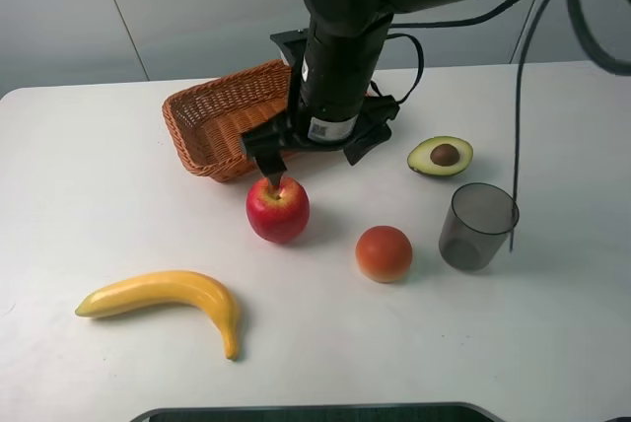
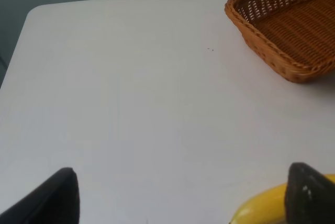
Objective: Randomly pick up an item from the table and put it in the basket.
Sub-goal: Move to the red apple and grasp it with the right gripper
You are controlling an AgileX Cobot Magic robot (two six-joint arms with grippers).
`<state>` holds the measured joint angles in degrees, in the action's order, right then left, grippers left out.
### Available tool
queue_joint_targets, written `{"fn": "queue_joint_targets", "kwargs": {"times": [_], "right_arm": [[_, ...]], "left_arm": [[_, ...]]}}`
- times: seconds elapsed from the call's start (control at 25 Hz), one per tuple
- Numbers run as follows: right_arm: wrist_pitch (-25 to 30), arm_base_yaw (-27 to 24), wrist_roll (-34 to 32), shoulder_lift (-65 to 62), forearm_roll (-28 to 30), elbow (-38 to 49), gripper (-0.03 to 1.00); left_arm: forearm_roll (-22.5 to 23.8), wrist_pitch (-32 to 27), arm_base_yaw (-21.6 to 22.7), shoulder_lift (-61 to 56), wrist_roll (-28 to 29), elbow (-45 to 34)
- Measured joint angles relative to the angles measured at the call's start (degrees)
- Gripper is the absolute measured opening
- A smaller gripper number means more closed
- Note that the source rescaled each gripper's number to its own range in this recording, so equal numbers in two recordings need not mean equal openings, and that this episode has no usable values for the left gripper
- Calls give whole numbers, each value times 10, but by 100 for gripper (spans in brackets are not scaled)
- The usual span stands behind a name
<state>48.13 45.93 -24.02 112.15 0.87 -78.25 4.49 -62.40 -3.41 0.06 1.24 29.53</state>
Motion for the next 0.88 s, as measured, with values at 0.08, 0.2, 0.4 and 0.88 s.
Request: {"fn": "queue_joint_targets", "kwargs": {"times": [0.08, 0.2, 0.4, 0.88], "right_arm": [[0, 2, -20, 16, 1, -14, 99], [0, 9, -33, 29, 1, -27, 99], [-1, 18, -57, 52, 1, -50, 99], [-64, 26, -104, 76, 1, -57, 99]], "left_arm": [[0, 0, 0, 0, 0, 0], [0, 0, 0, 0, 0, 0], [0, 0, 0, 0, 0, 0], [0, 0, 0, 0, 0, 0]]}}
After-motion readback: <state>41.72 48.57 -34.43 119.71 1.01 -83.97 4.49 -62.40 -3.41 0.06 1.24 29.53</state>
